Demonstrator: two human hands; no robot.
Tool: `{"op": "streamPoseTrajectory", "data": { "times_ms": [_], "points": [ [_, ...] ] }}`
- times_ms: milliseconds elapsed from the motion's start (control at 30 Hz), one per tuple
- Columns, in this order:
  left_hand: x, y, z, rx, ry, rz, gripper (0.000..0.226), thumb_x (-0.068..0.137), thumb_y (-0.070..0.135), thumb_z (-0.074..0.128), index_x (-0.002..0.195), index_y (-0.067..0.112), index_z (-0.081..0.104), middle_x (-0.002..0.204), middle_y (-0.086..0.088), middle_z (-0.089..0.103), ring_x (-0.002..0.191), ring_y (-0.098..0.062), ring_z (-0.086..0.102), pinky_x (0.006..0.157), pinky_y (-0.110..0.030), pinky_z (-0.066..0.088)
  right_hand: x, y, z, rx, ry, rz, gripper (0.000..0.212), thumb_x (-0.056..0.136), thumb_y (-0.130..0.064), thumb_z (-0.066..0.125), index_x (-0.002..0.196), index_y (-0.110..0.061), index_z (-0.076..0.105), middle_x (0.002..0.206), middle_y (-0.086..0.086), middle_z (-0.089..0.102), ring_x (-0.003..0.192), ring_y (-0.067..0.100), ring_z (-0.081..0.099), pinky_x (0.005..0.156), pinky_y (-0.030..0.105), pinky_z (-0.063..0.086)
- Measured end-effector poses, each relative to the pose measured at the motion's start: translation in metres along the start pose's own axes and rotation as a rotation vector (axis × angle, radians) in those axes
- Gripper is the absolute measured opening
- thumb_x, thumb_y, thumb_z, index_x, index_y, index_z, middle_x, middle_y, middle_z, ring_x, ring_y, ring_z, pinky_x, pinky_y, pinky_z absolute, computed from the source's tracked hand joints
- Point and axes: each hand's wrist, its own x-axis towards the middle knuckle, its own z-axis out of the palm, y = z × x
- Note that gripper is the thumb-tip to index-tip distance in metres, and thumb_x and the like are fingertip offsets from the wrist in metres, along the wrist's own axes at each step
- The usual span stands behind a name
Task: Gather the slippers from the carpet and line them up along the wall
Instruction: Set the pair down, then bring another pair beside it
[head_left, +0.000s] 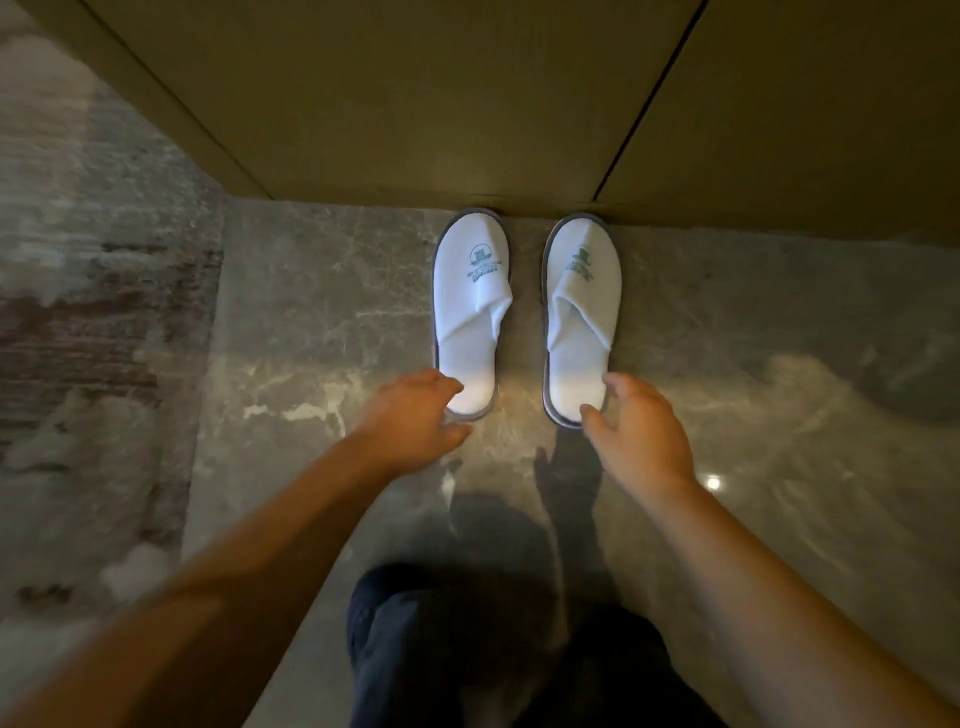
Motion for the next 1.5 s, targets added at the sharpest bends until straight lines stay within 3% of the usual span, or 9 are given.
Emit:
{"op": "streamPoseTrajectory", "data": {
  "times_ms": [300,400,567,667,867,967,1133,1267,1500],
  "points": [
    [-0.251,0.065,-0.221,-0.217,0.029,-0.106,0.048,0.085,0.038,0.050,0.128,0.017,0.042,0.133,-0.008,0.049,0.119,-0.027,0.047,0.098,-0.037,0.038,-0.172,-0.187,-0.211,0.103,-0.247,-0.200,0.032,0.084,-0.025,0.053,0.115,-0.017,0.055,0.117,0.006,0.059,0.105,0.023,0.055,0.078,0.025,0.035],
    [-0.321,0.076,-0.280,-0.249,0.135,-0.164,0.048,0.085,0.039,0.050,0.127,0.017,0.043,0.130,-0.009,0.052,0.115,-0.027,0.050,0.093,-0.037,0.041,-0.220,-0.239,-0.262,0.160,-0.275,-0.203,0.031,0.083,-0.024,0.054,0.114,-0.016,0.056,0.115,0.003,0.060,0.106,0.019,0.054,0.080,0.024,0.035],
    [-0.413,0.088,-0.332,-0.367,0.338,-0.310,0.049,0.084,0.039,0.051,0.126,0.017,0.043,0.126,-0.007,0.055,0.109,-0.025,0.054,0.083,-0.031,0.041,-0.282,-0.294,-0.313,0.214,-0.343,-0.292,0.024,0.085,-0.020,0.053,0.108,-0.015,0.059,0.097,-0.002,0.056,0.094,0.012,0.051,0.079,0.024,0.035],
    [-0.461,0.097,-0.336,-0.448,0.381,-0.393,0.049,0.084,0.039,0.052,0.126,0.017,0.042,0.125,-0.007,0.055,0.110,-0.024,0.053,0.087,-0.033,0.043,-0.310,-0.310,-0.328,0.220,-0.417,-0.358,0.026,0.086,-0.019,0.052,0.111,-0.014,0.058,0.098,-0.003,0.056,0.095,0.011,0.052,0.078,0.023,0.035],
    [-0.540,0.109,-0.312,-0.634,0.617,-0.637,0.044,0.085,0.036,0.052,0.123,0.016,0.046,0.123,-0.006,0.056,0.110,-0.020,0.053,0.086,-0.026,0.040,-0.329,-0.327,-0.329,0.029,-0.570,-0.530,0.026,0.087,-0.019,0.050,0.111,-0.010,0.057,0.100,0.000,0.058,0.096,0.013,0.052,0.078,0.021,0.035],
    [-0.579,0.107,-0.291,-0.798,0.703,-0.796,0.042,0.085,0.031,0.053,0.124,0.015,0.047,0.125,-0.007,0.055,0.112,-0.021,0.053,0.094,-0.032,0.045,-0.345,-0.363,-0.313,-0.046,-0.653,-0.680,0.026,0.088,-0.019,0.050,0.111,-0.010,0.057,0.099,0.001,0.057,0.093,0.013,0.051,0.079,0.023,0.037],
    [-0.637,0.084,-0.249,-0.975,0.832,-1.030,0.041,0.085,0.030,0.054,0.123,0.015,0.048,0.125,-0.007,0.056,0.110,-0.019,0.054,0.091,-0.032,0.046,-0.400,-0.455,-0.261,-0.096,-0.823,-0.997,0.027,0.086,-0.024,0.052,0.111,-0.015,0.058,0.091,-0.006,0.056,0.079,0.003,0.051,0.061,0.011,0.036],
    [-0.667,0.041,-0.222,-1.089,0.929,-1.189,0.037,0.084,0.027,0.055,0.119,0.016,0.051,0.118,-0.006,0.060,0.100,-0.015,0.055,0.079,-0.023,0.043,-0.448,-0.523,-0.201,-0.148,-0.890,-1.161,0.027,0.085,-0.026,0.053,0.110,-0.015,0.059,0.090,-0.006,0.057,0.080,0.005,0.051,0.062,0.010,0.036],
    [-0.736,-0.090,-0.233,-1.116,0.993,-1.265,0.040,0.084,0.030,0.055,0.121,0.016,0.050,0.118,-0.006,0.060,0.103,-0.018,0.057,0.084,-0.031,0.048,-0.495,-0.618,-0.111,-0.291,-0.950,-1.147,0.027,0.086,-0.024,0.052,0.110,-0.013,0.058,0.094,-0.005,0.057,0.088,0.009,0.053,0.065,0.010,0.037]
  ]
}}
